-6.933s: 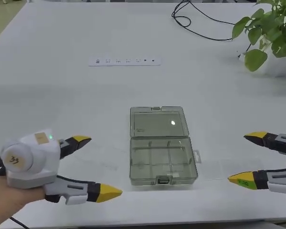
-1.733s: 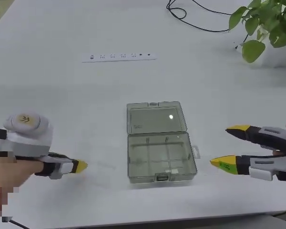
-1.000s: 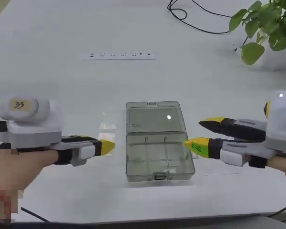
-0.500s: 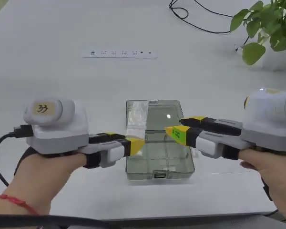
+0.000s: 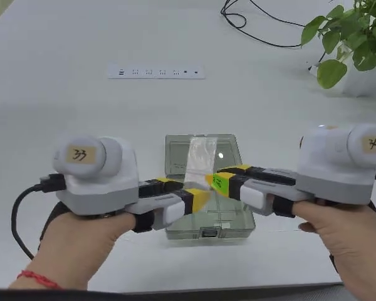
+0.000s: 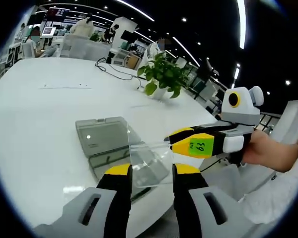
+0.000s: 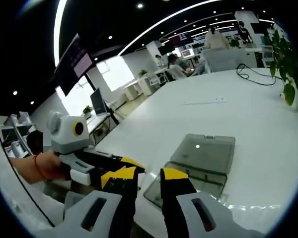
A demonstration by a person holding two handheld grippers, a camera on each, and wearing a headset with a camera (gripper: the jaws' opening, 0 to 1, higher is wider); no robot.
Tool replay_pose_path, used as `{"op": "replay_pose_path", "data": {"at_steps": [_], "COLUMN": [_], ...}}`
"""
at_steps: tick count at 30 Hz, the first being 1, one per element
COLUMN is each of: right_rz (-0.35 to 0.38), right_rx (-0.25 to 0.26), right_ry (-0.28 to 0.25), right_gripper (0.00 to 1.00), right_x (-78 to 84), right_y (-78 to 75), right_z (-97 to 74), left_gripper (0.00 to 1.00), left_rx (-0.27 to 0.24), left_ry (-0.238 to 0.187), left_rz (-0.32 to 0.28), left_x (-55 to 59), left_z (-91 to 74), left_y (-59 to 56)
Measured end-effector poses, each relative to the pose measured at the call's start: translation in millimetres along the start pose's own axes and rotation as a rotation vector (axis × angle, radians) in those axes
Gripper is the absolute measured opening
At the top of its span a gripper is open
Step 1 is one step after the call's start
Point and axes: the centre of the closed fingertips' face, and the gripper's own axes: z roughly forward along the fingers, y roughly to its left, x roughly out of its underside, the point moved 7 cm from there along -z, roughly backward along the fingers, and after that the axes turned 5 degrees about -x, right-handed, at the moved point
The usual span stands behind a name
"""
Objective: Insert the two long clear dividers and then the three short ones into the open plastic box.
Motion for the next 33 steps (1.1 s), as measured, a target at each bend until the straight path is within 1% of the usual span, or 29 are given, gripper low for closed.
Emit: {"op": "replay_pose_path", "data": {"at_steps": [3, 6, 11, 15, 17, 18, 20, 24, 28, 33], "right_rz": [0.013, 0.024, 0.045, 0.094, 0.099, 0.106, 0.116, 0.120, 0.127, 0.135], "right_rx": [0.005, 0.008, 0.013, 0.035, 0.039, 0.043, 0.044, 0.047, 0.048, 0.046], "right_ry": [0.002, 0.012, 0.004, -0.012, -0.009, -0.012, -0.012, -0.012, -0.009, -0.014], "right_gripper": [0.17, 0.15, 0.08, 0.07, 0.07, 0.07, 0.06, 0.06, 0.06, 0.06], "right_x": [1.0, 3.3, 3.5, 3.5, 3.3, 3.1, 2.9, 2.2, 2.1, -0.3], "right_y": [0.3, 0.5, 1.7, 1.8, 2.2, 2.3, 1.9, 1.8, 1.2, 1.6], "right_z": [1.9, 3.8, 4.3, 4.3, 4.7, 4.9, 5.0, 4.8, 4.2, 1.8], "left_gripper": [0.30, 0.30, 0.30, 0.31, 0.31, 0.31, 0.30, 0.32, 0.34, 0.38], "left_rx": [0.001, -0.001, 0.001, -0.001, 0.000, 0.007, 0.010, 0.017, 0.029, 0.038], "left_ry": [0.005, 0.004, 0.012, 0.004, 0.005, -0.003, 0.002, 0.003, 0.010, 0.012], "left_rz": [0.028, 0.033, 0.050, 0.058, 0.061, 0.064, 0.061, 0.060, 0.073, 0.094], "left_x": [0.0, -0.2, 0.6, -0.3, -0.3, -1.2, -1.0, -1.0, 0.3, 2.6], "left_z": [0.4, 0.6, 1.1, 1.4, 1.9, 2.5, 3.0, 3.6, 3.9, 2.9], "left_y": [-2.5, -2.6, -4.6, -3.6, -3.9, -4.4, -4.2, -5.8, -7.7, -6.3]}}
